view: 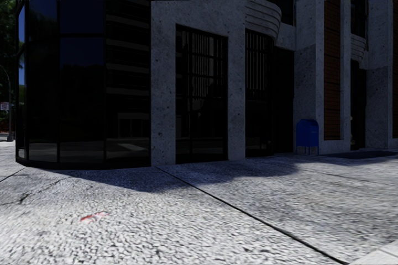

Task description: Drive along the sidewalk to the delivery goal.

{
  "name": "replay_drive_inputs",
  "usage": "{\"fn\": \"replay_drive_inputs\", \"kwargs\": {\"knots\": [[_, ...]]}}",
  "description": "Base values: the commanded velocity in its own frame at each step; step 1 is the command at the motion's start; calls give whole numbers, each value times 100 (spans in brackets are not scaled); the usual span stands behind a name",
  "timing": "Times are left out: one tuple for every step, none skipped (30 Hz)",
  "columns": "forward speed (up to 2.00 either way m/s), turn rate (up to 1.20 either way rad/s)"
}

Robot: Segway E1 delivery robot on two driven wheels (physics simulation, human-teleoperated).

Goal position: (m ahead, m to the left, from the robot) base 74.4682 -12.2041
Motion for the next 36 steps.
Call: {"fn": "replay_drive_inputs", "kwargs": {"knots": [[182,-57],[165,-57],[159,-57],[159,-57],[157,-57],[157,-57],[157,-57],[157,-57],[157,-57],[153,-57],[146,-57],[141,-57],[140,-57],[140,-57],[140,-57],[140,-57],[140,-57],[140,-57],[140,-57],[140,-57],[140,-57],[140,-57],[140,-57],[140,-57],[140,-57],[140,-57],[140,-57],[140,-57],[140,-57],[140,-57],[140,-57],[140,-57],[140,-57],[140,-57],[140,-57],[140,-57]]}}
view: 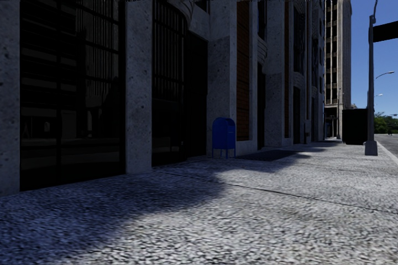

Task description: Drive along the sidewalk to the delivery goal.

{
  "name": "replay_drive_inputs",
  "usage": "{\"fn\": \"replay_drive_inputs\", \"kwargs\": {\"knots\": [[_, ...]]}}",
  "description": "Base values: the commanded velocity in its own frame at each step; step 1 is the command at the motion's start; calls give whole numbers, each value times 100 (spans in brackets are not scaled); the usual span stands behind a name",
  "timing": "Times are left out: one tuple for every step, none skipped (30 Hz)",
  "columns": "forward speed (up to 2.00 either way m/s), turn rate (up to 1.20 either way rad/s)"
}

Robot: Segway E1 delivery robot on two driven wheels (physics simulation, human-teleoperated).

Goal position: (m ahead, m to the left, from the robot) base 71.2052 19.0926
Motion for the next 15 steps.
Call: {"fn": "replay_drive_inputs", "kwargs": {"knots": [[140,-57],[140,-57],[140,-57],[140,-57],[140,-57],[140,-57],[141,-57],[141,-57],[141,-57],[141,-57],[200,-57],[200,-57],[200,-57],[200,-57],[200,-57]]}}
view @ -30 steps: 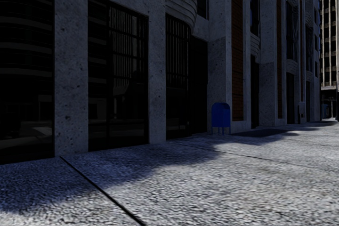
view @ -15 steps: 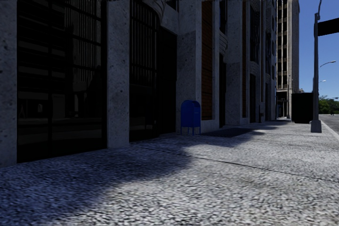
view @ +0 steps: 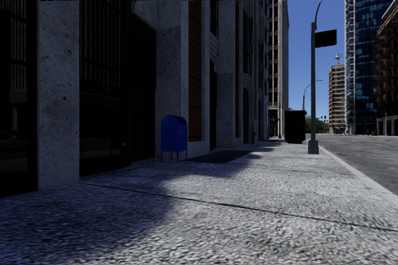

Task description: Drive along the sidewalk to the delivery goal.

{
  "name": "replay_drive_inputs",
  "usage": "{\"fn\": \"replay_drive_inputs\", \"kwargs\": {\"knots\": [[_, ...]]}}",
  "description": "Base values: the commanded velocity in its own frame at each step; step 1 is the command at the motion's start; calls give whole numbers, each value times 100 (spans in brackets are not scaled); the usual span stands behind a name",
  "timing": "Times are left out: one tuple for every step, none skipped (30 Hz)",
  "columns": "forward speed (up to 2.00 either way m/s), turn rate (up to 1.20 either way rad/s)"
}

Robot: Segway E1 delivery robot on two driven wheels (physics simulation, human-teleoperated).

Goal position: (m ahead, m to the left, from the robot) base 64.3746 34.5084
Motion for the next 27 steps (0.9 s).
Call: {"fn": "replay_drive_inputs", "kwargs": {"knots": [[200,-57],[200,-57],[200,-57],[200,-57],[200,-57],[200,-57],[200,-57],[200,-57],[200,-57],[200,-57],[200,-57],[200,-56],[200,-56],[200,-56],[200,-56],[200,-56],[200,-56],[200,-56],[200,-56],[200,-56],[200,-56],[200,-49],[200,0],[200,0],[200,0],[200,0],[200,0]]}}
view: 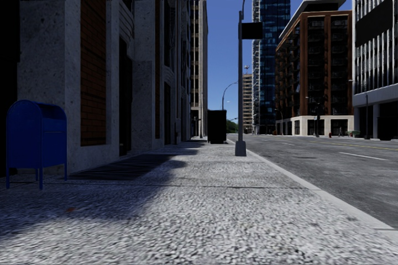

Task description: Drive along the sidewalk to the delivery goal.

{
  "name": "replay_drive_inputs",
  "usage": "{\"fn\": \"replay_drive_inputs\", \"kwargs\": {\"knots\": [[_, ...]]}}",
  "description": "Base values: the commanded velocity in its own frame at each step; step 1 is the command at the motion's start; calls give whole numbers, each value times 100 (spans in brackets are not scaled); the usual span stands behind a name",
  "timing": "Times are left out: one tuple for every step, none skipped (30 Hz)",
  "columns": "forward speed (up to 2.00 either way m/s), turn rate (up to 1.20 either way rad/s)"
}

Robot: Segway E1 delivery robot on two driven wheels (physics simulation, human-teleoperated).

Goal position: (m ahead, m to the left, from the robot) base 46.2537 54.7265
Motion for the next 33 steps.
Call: {"fn": "replay_drive_inputs", "kwargs": {"knots": [[200,0],[200,0],[200,0],[200,0],[200,0],[200,0],[200,0],[200,0],[200,0],[200,0],[200,0],[200,0],[200,0],[200,0],[200,0],[200,0],[200,0],[200,0],[200,0],[200,0],[200,0],[200,0],[200,0],[200,0],[200,0],[200,0],[200,0],[200,0],[200,0],[200,0],[200,0],[200,0],[200,0]]}}
